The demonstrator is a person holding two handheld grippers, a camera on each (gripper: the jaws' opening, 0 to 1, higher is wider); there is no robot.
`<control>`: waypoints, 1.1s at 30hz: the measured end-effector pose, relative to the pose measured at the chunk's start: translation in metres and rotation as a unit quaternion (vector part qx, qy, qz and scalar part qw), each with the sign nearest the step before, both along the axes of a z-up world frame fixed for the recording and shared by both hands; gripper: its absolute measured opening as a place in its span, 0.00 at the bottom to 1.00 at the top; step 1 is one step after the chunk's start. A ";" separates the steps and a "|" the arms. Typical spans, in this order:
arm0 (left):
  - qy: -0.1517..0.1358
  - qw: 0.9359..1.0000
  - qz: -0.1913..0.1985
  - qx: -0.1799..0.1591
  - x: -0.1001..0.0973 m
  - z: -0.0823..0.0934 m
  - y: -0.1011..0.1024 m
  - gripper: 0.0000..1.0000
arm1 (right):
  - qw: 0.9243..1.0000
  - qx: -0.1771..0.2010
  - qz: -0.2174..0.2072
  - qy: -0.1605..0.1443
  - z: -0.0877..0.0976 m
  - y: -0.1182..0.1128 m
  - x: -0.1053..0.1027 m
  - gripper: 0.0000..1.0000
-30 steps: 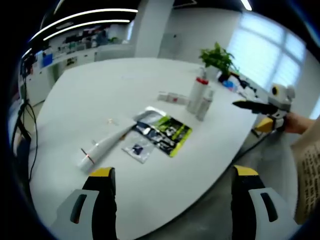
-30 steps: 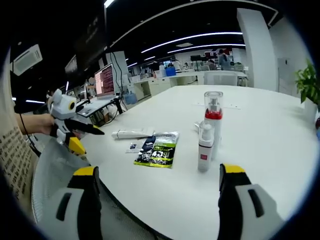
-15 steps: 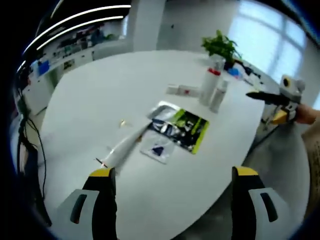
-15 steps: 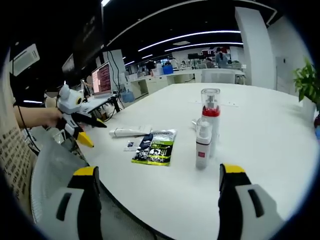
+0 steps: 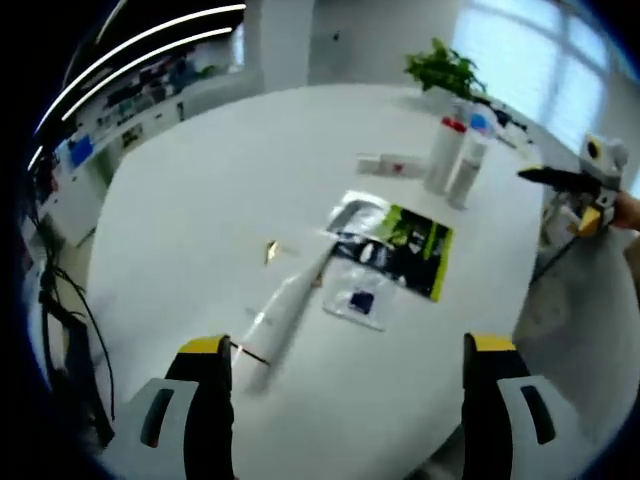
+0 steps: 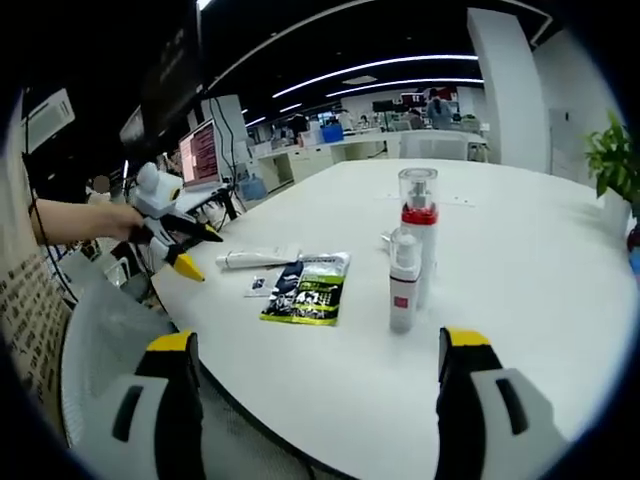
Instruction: Arrange the skincare products in the storage area until every visible bottle or jar stands upright without overlapping.
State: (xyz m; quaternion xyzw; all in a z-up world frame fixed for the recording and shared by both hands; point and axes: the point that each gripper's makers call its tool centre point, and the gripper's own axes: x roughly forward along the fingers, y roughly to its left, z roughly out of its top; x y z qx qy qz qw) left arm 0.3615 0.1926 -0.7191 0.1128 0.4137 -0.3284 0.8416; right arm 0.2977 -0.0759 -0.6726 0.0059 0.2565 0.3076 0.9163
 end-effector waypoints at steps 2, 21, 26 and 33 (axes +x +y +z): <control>0.000 1.000 -0.005 0.006 0.005 -0.002 0.003 0.93 | 1.000 -0.001 -0.003 0.002 0.000 -0.001 0.000 0.99; 0.055 0.992 -0.083 0.083 0.054 -0.044 0.010 0.82 | 0.999 -0.008 -0.033 0.008 -0.003 -0.010 0.005 0.96; 0.076 0.985 -0.109 0.110 0.065 -0.053 0.008 0.74 | 0.999 0.001 -0.047 0.010 -0.002 -0.016 0.007 0.96; 0.095 0.975 -0.148 0.137 0.072 -0.058 0.002 0.55 | 0.997 0.016 -0.069 0.009 0.001 -0.022 0.010 0.96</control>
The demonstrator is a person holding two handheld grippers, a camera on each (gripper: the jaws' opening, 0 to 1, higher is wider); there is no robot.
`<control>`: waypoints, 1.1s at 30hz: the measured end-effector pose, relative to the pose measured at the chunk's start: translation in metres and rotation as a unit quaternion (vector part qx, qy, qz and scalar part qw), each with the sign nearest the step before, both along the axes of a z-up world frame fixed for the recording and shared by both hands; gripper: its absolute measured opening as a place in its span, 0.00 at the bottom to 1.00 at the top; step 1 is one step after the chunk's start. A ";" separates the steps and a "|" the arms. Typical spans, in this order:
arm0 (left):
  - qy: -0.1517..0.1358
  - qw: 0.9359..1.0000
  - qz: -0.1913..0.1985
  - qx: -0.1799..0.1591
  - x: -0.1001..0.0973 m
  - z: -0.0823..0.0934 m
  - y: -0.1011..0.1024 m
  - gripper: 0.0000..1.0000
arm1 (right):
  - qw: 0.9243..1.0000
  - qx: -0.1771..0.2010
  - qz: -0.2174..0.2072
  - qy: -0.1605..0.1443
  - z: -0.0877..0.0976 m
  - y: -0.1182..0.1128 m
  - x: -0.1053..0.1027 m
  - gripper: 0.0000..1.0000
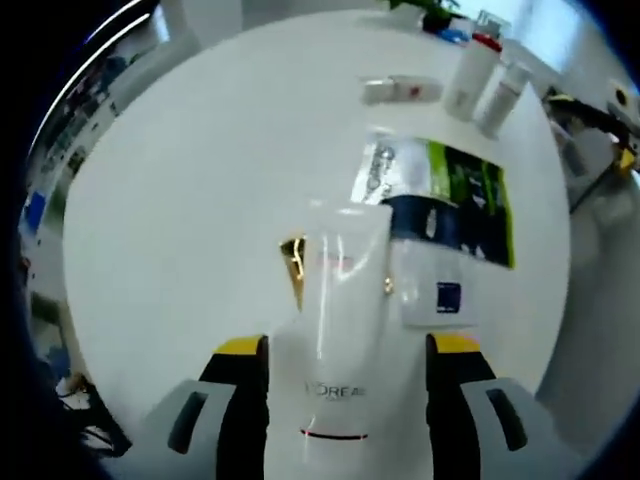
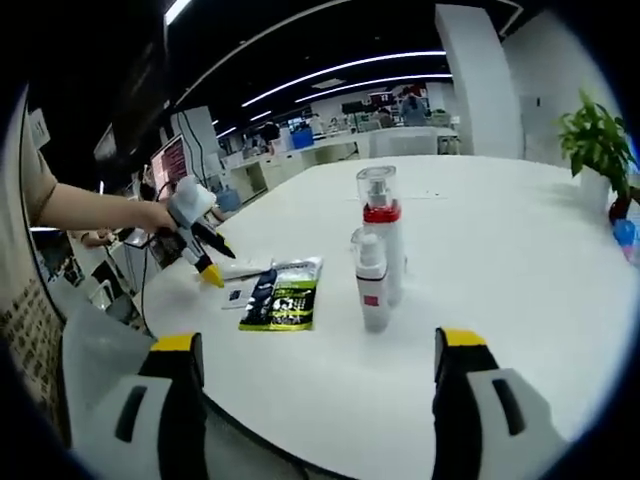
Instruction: Arrange the skincare products in the storage area until every visible bottle or jar stands upright without overlapping.
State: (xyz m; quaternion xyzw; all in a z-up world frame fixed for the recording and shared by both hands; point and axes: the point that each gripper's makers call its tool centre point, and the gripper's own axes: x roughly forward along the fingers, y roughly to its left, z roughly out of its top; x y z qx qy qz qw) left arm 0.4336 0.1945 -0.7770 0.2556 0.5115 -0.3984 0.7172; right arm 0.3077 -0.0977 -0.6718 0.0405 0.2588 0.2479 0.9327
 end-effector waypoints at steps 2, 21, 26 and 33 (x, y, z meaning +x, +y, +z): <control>0.005 1.000 -0.011 0.005 0.000 -0.002 -0.002 0.51 | 1.000 -0.001 0.000 0.001 -0.001 0.000 0.000 0.96; 0.000 0.998 -0.037 0.044 0.010 -0.002 0.005 0.27 | 1.000 -0.006 0.005 0.007 -0.005 0.001 0.000 0.94; -0.009 0.999 -0.012 0.041 0.011 -0.001 0.007 0.26 | 1.000 -0.006 0.009 0.007 -0.005 0.002 -0.001 0.93; -0.035 0.998 -0.001 0.044 0.011 0.003 0.011 0.25 | 1.000 -0.002 0.013 0.005 -0.003 0.005 -0.002 0.93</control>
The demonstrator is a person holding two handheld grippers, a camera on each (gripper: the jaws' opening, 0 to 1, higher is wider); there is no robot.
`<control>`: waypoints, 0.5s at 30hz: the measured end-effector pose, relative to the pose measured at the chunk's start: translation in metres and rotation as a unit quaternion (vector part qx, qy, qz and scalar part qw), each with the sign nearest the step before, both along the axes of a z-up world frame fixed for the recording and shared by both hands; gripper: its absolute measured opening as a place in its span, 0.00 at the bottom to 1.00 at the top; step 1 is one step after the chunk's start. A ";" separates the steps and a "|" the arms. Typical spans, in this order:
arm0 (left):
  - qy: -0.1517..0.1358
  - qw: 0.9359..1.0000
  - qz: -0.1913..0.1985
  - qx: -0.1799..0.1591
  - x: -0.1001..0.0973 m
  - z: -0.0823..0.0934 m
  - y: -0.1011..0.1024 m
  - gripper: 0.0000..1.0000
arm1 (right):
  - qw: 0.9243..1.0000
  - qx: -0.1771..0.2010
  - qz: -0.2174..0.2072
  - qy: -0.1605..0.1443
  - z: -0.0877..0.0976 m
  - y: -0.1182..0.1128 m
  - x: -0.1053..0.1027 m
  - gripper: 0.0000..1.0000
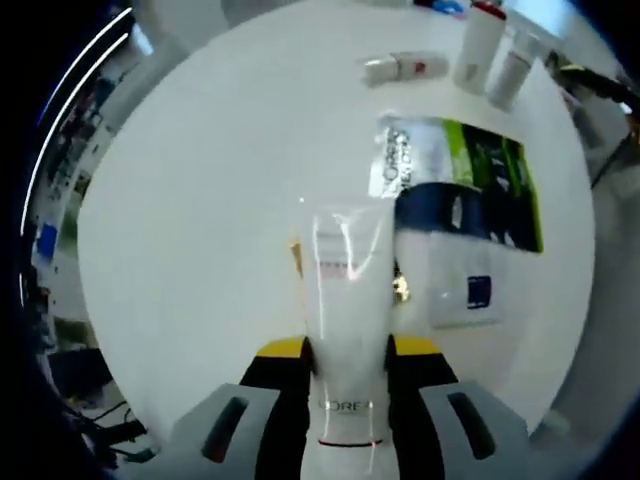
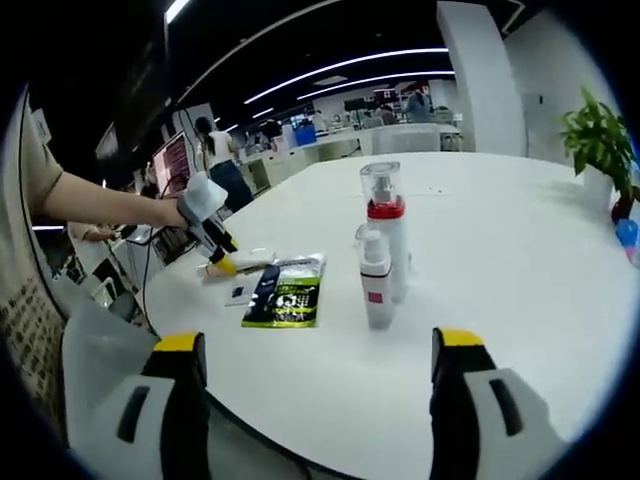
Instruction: Arrange the skincare products in the storage area until every visible bottle or jar stands upright without overlapping.
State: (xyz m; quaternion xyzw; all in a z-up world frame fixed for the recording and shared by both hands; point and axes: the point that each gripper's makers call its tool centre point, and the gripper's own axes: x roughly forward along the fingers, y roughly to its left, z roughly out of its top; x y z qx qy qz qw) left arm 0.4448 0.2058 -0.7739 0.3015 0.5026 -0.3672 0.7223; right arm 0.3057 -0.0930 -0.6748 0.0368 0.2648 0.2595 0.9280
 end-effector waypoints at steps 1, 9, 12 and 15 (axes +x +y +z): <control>-0.002 1.000 0.010 -0.012 -0.002 0.003 -0.002 0.25 | 1.000 0.001 0.001 -0.001 0.000 0.000 0.000 0.93; -0.020 0.999 0.020 -0.029 -0.015 0.023 -0.008 0.25 | 1.000 0.004 0.013 -0.003 0.002 0.005 -0.002 0.92; -0.030 0.998 0.031 -0.045 -0.015 0.029 -0.012 0.25 | 1.000 0.004 0.018 -0.004 0.002 0.007 -0.003 0.92; -0.040 0.996 0.041 -0.064 -0.020 0.039 -0.018 0.25 | 1.000 0.004 0.026 -0.007 0.004 0.009 -0.004 0.91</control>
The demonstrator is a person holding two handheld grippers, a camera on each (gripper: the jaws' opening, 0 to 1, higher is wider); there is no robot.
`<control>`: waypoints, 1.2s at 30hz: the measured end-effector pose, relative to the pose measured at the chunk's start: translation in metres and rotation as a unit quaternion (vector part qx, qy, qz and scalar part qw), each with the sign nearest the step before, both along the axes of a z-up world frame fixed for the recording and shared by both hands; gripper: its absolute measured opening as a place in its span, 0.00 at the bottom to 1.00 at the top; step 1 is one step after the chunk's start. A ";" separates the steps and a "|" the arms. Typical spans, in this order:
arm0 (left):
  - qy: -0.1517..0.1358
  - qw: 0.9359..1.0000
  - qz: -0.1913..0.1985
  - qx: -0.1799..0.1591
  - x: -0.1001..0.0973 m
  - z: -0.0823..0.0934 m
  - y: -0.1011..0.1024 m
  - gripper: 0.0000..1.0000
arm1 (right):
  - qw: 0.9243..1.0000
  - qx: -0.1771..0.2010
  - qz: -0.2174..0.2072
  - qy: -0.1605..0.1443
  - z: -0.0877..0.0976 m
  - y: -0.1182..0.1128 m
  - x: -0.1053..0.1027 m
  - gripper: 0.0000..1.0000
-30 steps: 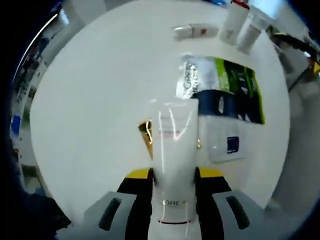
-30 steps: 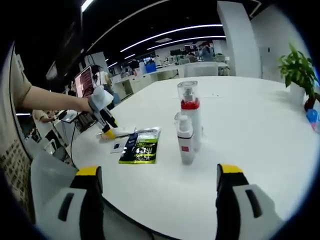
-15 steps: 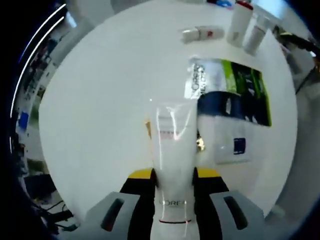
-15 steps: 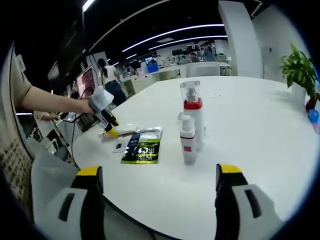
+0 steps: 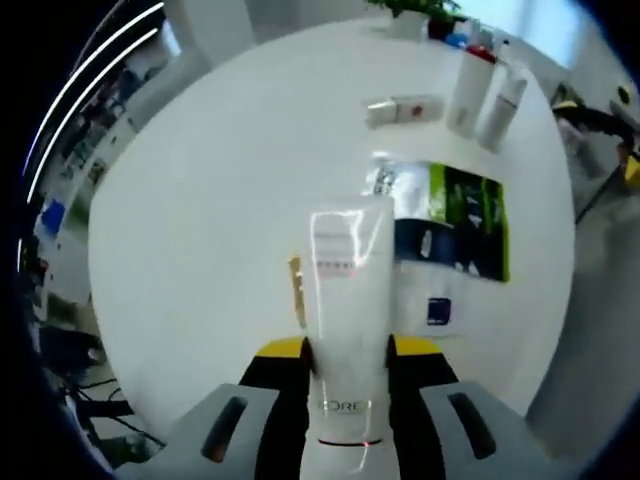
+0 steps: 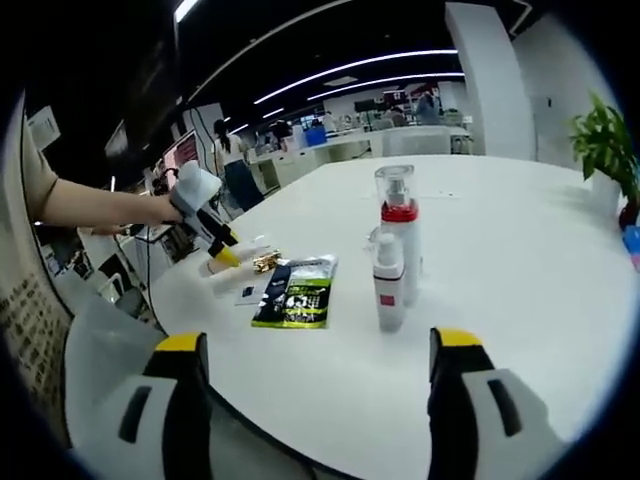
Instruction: Arrange the skincare products in the storage area until every visible bottle or jar stands upright without overlapping.
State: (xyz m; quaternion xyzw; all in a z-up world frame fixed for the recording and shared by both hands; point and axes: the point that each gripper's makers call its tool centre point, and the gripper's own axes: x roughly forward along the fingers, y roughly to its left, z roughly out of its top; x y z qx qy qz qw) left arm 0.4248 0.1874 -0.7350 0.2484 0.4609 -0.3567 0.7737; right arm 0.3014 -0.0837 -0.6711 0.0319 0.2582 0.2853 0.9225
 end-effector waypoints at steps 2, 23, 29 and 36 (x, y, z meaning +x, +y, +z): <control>-0.007 1.000 0.004 -0.011 -0.004 0.006 -0.005 0.25 | 1.000 -0.001 0.005 0.000 0.000 0.002 -0.001 0.90; -0.084 0.981 0.045 -0.171 -0.048 0.068 -0.075 0.26 | 0.999 0.002 0.039 -0.003 0.002 0.014 -0.007 0.85; -0.097 0.975 0.047 -0.194 -0.065 0.079 -0.094 0.26 | 0.999 -0.005 0.050 -0.004 0.002 0.017 -0.010 0.84; -0.108 0.972 0.040 -0.204 -0.079 0.089 -0.107 0.26 | 0.998 0.020 0.058 -0.010 0.009 0.020 -0.010 0.80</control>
